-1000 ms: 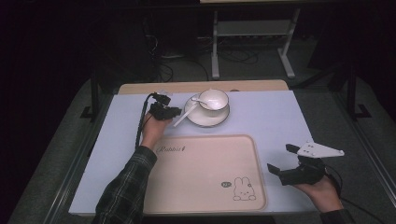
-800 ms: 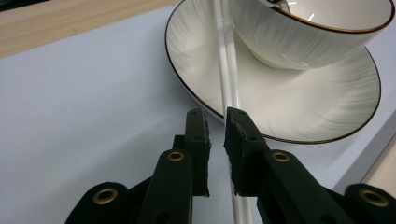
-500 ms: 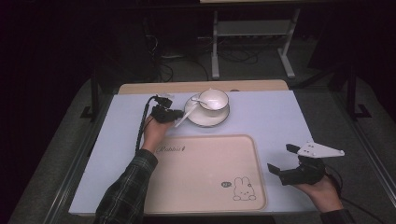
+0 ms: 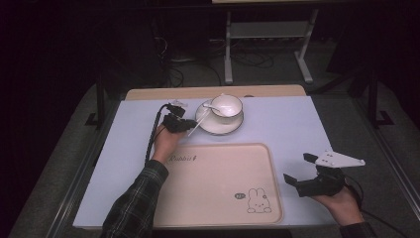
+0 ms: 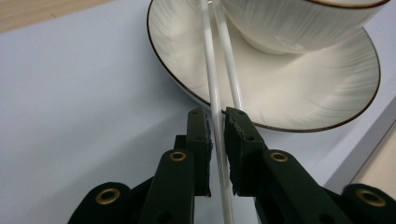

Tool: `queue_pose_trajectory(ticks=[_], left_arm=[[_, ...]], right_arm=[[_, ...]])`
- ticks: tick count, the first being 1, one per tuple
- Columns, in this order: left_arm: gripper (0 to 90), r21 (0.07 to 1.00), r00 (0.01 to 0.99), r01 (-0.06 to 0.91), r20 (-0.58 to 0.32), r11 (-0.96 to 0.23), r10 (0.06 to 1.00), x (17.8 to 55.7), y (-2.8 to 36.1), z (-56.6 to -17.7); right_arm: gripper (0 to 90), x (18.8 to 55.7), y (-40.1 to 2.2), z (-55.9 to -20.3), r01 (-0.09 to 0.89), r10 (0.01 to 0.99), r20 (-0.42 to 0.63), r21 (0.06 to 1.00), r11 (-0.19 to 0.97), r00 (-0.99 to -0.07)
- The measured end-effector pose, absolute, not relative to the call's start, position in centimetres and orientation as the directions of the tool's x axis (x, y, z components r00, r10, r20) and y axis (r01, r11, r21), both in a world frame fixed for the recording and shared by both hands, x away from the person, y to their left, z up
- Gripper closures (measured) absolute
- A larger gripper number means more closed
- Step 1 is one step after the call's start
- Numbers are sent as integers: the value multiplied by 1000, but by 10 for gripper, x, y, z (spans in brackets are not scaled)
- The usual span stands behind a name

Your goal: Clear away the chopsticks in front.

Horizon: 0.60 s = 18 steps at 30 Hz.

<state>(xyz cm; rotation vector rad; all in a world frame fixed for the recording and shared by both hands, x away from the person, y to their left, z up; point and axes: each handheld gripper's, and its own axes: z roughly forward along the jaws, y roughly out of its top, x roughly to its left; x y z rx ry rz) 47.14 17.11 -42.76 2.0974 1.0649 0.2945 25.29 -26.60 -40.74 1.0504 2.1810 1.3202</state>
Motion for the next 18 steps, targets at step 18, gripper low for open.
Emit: queue_pose_trajectory(ticks=[18], left_arm=[[857, 684, 599, 619, -93, -386, 795, 471, 169, -432]], right_arm=[[0, 253, -266, -407, 401, 761, 54, 873, 279, -647]])
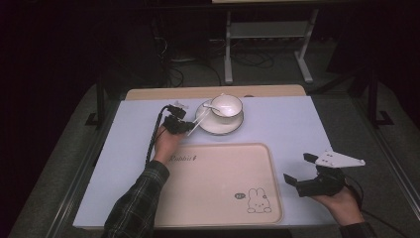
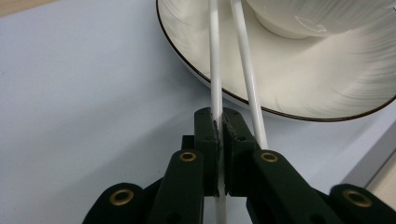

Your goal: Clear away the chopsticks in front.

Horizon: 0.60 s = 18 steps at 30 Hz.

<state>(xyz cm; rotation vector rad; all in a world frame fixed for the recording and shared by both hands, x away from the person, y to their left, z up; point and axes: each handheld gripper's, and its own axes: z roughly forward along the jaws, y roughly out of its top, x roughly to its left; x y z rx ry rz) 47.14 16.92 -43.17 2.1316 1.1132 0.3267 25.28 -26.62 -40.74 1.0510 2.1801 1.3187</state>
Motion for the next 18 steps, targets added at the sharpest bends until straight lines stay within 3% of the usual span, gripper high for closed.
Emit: queue_pose_trajectory(ticks=[18], left_arm=[[862, 701, 571, 621, -99, -350, 815, 448, 203, -407]], right_arm=[[0, 253, -266, -407, 400, 763, 53, 874, 277, -644]])
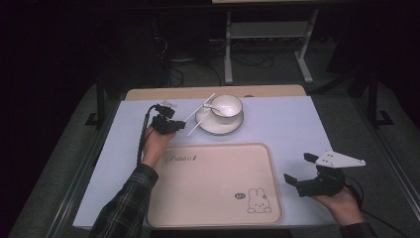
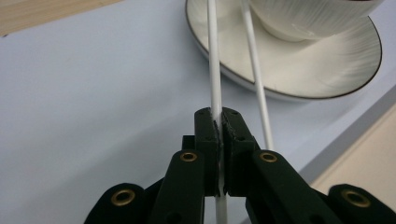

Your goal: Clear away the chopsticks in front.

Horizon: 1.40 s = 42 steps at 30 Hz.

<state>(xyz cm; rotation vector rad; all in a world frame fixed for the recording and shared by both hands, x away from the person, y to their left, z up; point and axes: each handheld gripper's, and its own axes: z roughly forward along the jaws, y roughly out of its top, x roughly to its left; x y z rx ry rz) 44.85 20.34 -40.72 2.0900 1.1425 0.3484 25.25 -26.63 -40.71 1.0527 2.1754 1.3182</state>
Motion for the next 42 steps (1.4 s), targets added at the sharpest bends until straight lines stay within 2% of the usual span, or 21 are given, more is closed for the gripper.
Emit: queue_pose_trajectory(ticks=[6, 16, 31, 42], left_arm=[[862, 712, 556, 624, -114, -323, 823, 427, 229, -403], [862, 741, 533, 616, -142, -268, 834, 388, 250, -392], [862, 765, 563, 589, -159, -259, 811, 325, 255, -385], [861, 740, 613, 594, -163, -315, 773, 275, 252, -396]], right_arm=[[0, 252, -266, -407, 399, 765, 50, 874, 278, -642], [0, 253, -264, -407, 396, 761, 45, 873, 284, -647], [0, 250, -264, -406, 388, 767, 38, 878, 281, -640], [0, 250, -265, -405, 386, 766, 37, 879, 281, -641]])
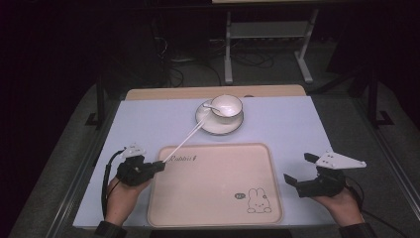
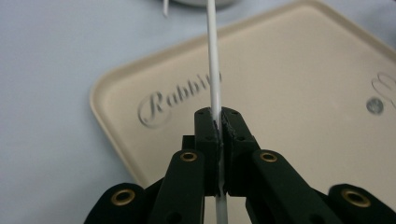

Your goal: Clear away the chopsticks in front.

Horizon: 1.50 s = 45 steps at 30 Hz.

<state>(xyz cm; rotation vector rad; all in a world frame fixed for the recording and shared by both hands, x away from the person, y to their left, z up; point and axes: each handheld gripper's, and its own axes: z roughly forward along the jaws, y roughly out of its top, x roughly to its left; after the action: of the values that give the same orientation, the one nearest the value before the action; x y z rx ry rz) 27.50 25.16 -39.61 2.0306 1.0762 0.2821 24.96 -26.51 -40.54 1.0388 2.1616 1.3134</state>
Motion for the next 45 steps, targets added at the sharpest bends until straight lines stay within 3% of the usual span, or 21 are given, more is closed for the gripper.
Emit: queue_pose_trajectory(ticks=[24, 31, 45], left_arm=[[860, 652, 660, 635, -180, -414, 729, 267, 236, -422], [855, 592, 678, 643, -144, -486, 721, 270, 231, -433], [828, 596, 680, 643, -156, -480, 717, 271, 232, -433]], right_arm=[[0, 251, -265, -406, 390, 768, 34, 875, 286, -640], [0, 251, -264, -406, 390, 767, 32, 874, 289, -641], [0, 251, -264, -406, 390, 767, 31, 873, 292, -641]])
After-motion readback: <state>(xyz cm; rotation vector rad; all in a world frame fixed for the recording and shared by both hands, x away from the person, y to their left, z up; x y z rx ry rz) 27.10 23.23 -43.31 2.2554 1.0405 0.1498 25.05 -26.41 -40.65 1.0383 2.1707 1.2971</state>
